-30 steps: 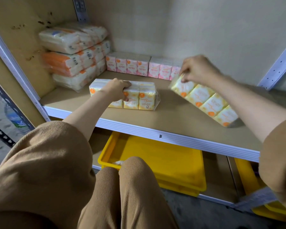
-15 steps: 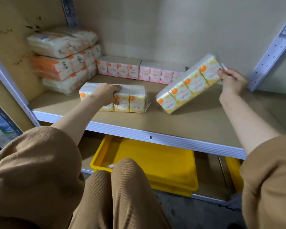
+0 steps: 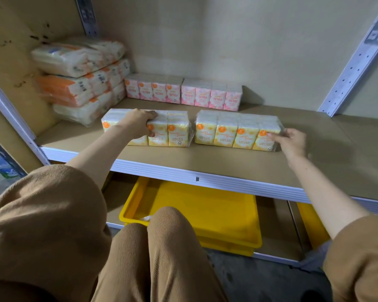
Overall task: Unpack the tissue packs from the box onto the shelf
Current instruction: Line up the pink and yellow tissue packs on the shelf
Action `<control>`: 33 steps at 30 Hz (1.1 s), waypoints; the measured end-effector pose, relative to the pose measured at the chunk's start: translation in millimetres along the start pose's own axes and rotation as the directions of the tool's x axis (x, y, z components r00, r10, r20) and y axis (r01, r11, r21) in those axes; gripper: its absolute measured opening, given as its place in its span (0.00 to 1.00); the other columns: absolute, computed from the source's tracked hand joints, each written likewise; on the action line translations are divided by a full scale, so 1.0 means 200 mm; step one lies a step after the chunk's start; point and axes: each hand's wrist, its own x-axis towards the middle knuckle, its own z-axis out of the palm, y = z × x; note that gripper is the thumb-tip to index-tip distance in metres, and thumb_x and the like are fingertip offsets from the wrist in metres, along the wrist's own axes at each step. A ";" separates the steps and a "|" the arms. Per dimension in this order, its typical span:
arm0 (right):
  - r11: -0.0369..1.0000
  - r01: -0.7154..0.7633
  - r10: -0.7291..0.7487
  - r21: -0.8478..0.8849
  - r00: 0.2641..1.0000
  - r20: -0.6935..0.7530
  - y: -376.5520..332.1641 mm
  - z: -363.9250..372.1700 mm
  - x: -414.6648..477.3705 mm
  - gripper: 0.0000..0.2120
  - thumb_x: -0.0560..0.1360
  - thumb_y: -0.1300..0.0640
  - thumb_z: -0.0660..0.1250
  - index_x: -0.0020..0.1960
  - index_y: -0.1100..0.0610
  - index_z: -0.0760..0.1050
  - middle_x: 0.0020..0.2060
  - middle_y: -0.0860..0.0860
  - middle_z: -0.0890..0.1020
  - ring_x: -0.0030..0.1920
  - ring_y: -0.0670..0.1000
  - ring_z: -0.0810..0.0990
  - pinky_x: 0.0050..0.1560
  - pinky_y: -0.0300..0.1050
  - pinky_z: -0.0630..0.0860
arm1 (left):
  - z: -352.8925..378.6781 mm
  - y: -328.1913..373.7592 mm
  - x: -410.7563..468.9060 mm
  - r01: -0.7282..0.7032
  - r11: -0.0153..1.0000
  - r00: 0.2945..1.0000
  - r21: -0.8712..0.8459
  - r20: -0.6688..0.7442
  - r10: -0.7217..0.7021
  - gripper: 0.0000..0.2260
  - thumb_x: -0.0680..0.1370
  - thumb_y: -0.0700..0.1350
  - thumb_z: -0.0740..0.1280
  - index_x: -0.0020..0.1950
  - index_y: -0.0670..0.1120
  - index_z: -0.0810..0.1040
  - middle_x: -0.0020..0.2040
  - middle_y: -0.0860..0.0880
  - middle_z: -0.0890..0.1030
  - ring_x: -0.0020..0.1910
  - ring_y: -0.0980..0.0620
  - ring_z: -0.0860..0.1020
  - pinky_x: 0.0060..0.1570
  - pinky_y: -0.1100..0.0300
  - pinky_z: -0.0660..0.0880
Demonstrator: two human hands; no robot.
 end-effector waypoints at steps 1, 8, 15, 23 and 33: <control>0.995 0.075 -0.077 -0.068 0.996 -0.035 -0.03 0.00 -0.01 0.14 0.66 0.60 0.75 0.48 0.65 0.78 0.56 0.65 0.80 0.47 0.55 0.77 0.45 0.47 0.74 | 0.00 0.00 0.00 -0.004 1.000 1.000 0.002 0.003 0.004 0.31 0.74 0.44 0.70 0.75 0.44 0.62 0.75 0.48 0.64 0.73 0.44 0.65 0.71 0.54 0.63; 0.756 0.490 -0.419 -0.433 0.871 0.256 -0.26 0.11 -0.09 0.22 0.67 0.58 0.74 0.60 0.63 0.76 0.61 0.59 0.75 0.62 0.59 0.73 0.61 0.46 0.67 | -0.04 -0.02 0.02 -0.035 0.998 0.997 0.048 0.074 0.031 0.34 0.73 0.48 0.71 0.75 0.44 0.60 0.74 0.44 0.67 0.72 0.44 0.64 0.72 0.51 0.63; 0.638 0.568 -0.386 -0.520 0.820 0.422 -0.23 0.18 -0.07 0.23 0.69 0.60 0.72 0.63 0.58 0.75 0.65 0.54 0.76 0.65 0.56 0.72 0.63 0.45 0.67 | -0.02 -0.04 0.01 -0.056 0.998 0.997 0.016 0.045 0.055 0.35 0.72 0.46 0.72 0.75 0.43 0.60 0.74 0.45 0.66 0.73 0.44 0.64 0.72 0.52 0.61; 0.652 0.519 -0.371 -0.552 0.854 0.365 -0.24 0.15 -0.06 0.21 0.68 0.61 0.74 0.61 0.58 0.77 0.64 0.54 0.77 0.64 0.56 0.73 0.61 0.42 0.66 | -0.08 0.04 -0.04 -0.084 0.995 0.996 0.059 0.023 0.083 0.36 0.72 0.51 0.72 0.75 0.46 0.60 0.72 0.44 0.69 0.70 0.43 0.68 0.66 0.50 0.67; 0.644 0.453 -0.305 -0.617 0.891 0.336 -0.22 0.11 -0.01 0.22 0.68 0.62 0.74 0.61 0.58 0.77 0.63 0.57 0.78 0.64 0.59 0.73 0.63 0.46 0.70 | -0.08 0.49 0.00 -0.583 0.634 0.805 0.508 0.255 0.536 0.22 0.78 0.38 0.61 0.71 0.51 0.67 0.71 0.51 0.69 0.70 0.48 0.67 0.62 0.54 0.71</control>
